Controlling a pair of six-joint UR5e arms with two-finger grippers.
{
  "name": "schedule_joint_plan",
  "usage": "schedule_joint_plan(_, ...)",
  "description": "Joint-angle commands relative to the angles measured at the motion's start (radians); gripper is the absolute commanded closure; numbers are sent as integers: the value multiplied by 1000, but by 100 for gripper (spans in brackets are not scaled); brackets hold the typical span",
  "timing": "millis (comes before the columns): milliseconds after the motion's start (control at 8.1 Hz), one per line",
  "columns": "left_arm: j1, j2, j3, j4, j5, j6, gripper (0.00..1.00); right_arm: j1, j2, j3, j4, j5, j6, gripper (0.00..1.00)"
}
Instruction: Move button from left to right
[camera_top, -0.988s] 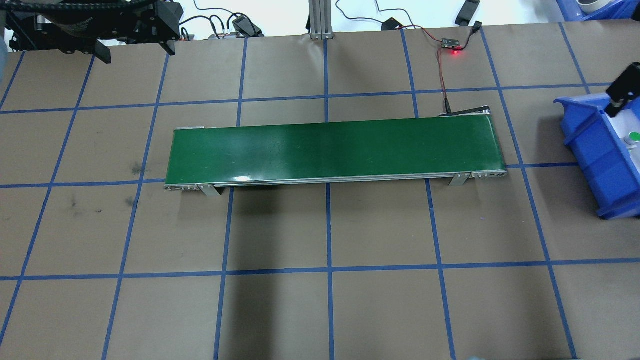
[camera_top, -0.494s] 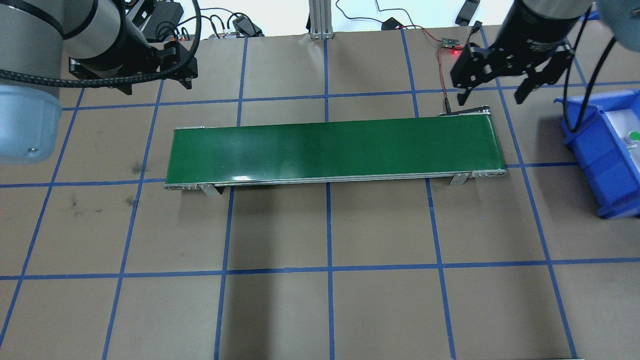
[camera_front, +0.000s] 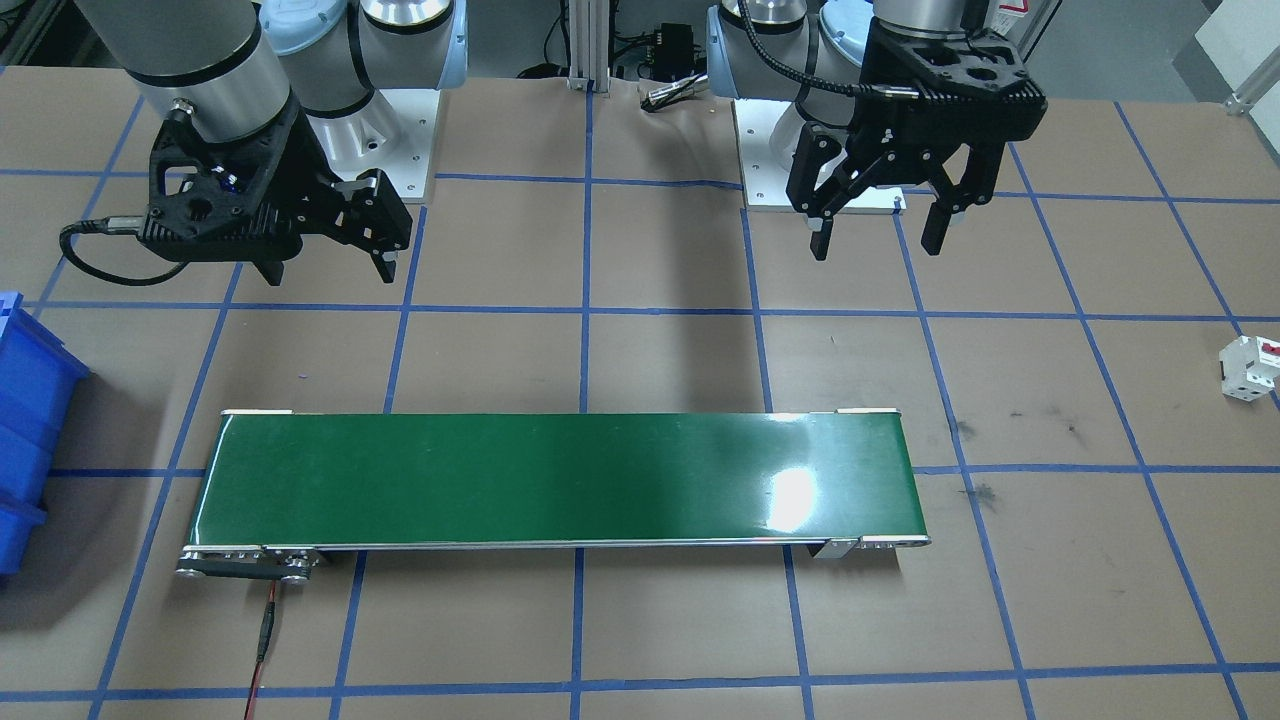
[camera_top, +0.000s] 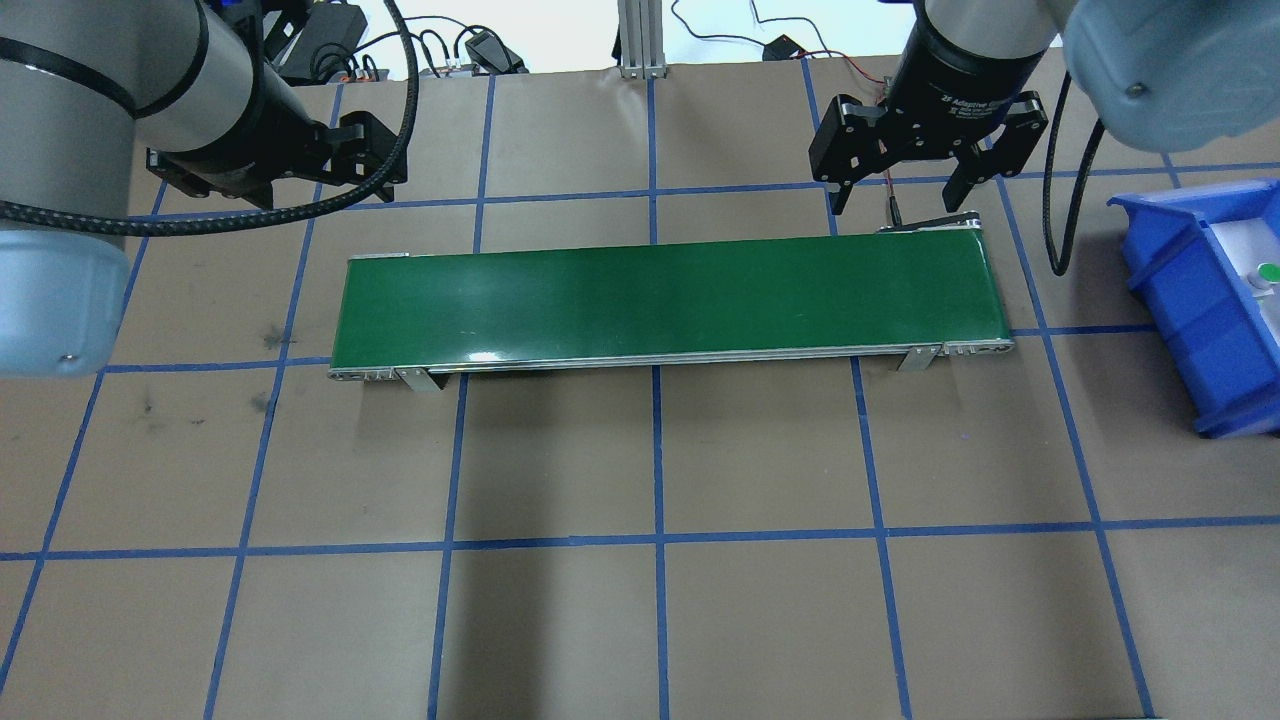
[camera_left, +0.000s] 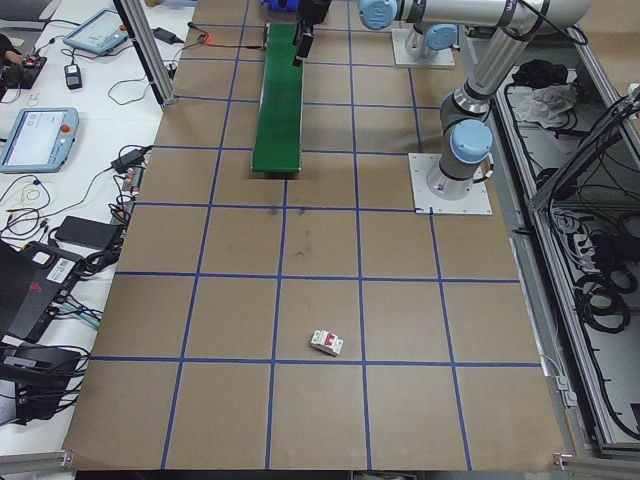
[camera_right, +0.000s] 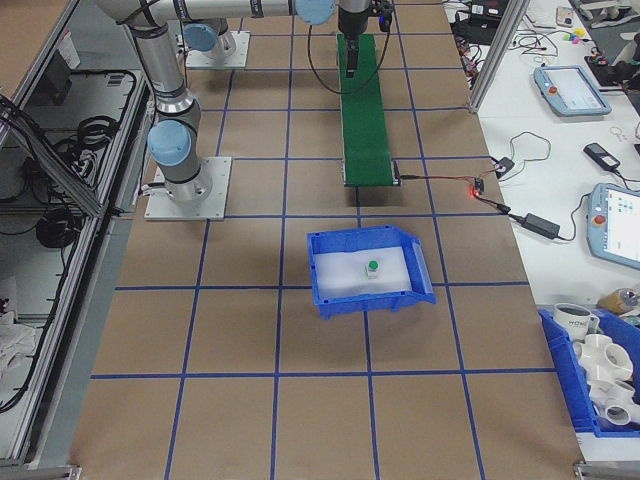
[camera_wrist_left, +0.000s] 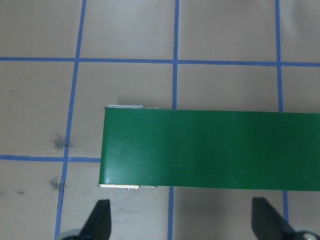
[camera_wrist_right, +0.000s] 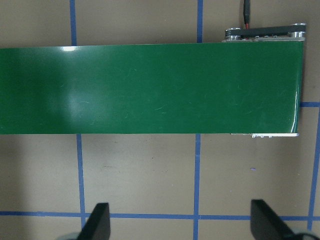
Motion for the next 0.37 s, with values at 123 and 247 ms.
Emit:
schedule_joint_plan(123, 10, -5, 2, -8, -36, 6, 0, 1, 3, 1, 3, -10, -3, 0)
schedule_joint_plan(247, 13, -12, 2, -41, -36, 5, 0, 1, 3, 1, 5, -10, -6, 0)
